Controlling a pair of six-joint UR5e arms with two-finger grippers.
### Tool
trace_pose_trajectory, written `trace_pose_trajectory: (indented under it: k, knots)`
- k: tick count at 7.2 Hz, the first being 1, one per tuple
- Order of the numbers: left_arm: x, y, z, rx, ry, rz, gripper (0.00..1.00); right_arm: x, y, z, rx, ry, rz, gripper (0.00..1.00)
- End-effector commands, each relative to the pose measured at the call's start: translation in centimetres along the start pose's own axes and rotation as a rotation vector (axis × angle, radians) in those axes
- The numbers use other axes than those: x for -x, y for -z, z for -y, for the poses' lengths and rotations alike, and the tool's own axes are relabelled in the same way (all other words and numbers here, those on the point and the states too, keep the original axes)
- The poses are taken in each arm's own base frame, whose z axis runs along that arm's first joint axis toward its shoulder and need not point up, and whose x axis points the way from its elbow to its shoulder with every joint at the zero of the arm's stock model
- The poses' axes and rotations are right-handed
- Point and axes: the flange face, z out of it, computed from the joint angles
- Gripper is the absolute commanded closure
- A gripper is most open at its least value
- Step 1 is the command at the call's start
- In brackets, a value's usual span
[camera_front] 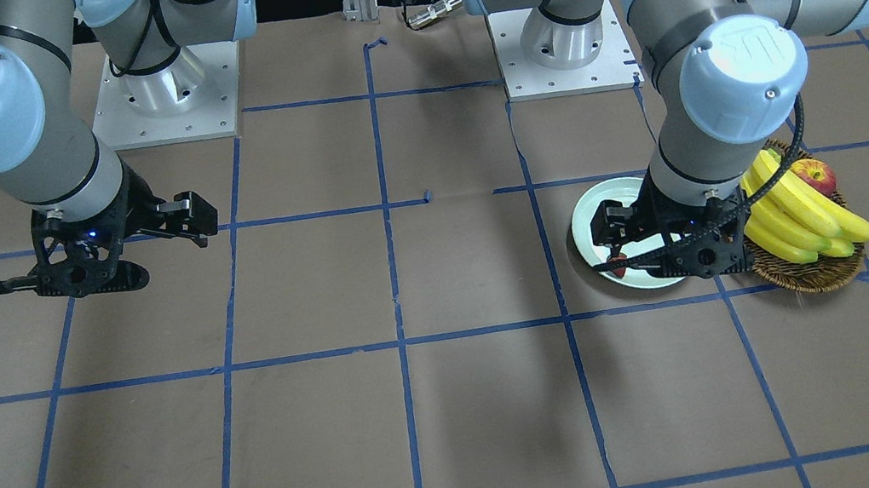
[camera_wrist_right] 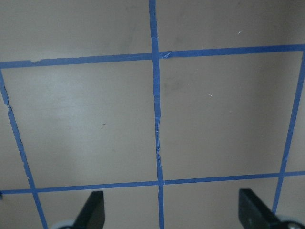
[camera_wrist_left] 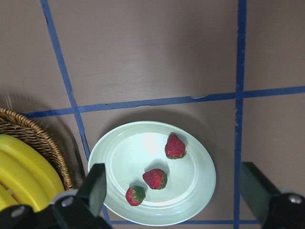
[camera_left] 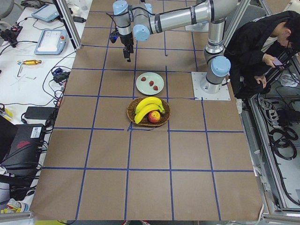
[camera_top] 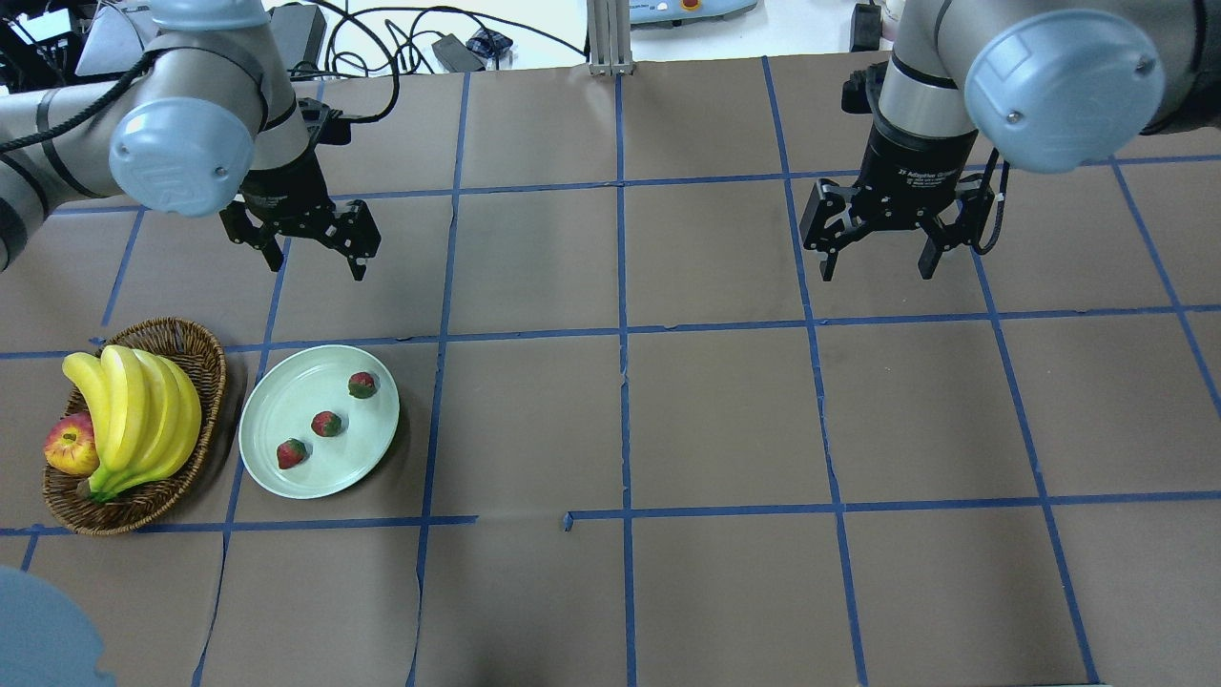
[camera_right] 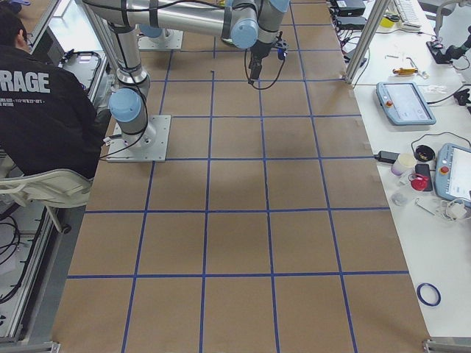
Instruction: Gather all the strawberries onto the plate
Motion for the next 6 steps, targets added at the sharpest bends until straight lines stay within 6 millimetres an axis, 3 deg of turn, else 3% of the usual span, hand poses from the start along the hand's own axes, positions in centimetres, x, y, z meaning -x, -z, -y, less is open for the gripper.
trace_pose_trajectory:
  k: [1, 2, 4, 6]
  knots:
    - [-0.8, 4.9, -3.5, -0.045, 0.137, -0.022, 0.0, -0.2, 1.5, 0.2, -0.033, -0.003, -0.01, 0.0]
    - [-1.7, 5.5, -4.2, -0.057, 0.23, -0.066, 0.0, -0.1, 1.3, 0.3, -0.027, -0.001, -0.003, 0.0]
    - [-3.4, 6.5, -5.1, -0.069, 0.207, -0.093, 0.0, -0.2, 1.0, 0.6, -0.024, 0.008, -0.006, 0.0]
    - [-4.0, 7.4, -5.4, -0.09, 0.189, -0.084, 0.0, -0.1, 2.4, 0.1, -0.05, 0.004, -0.01, 0.0]
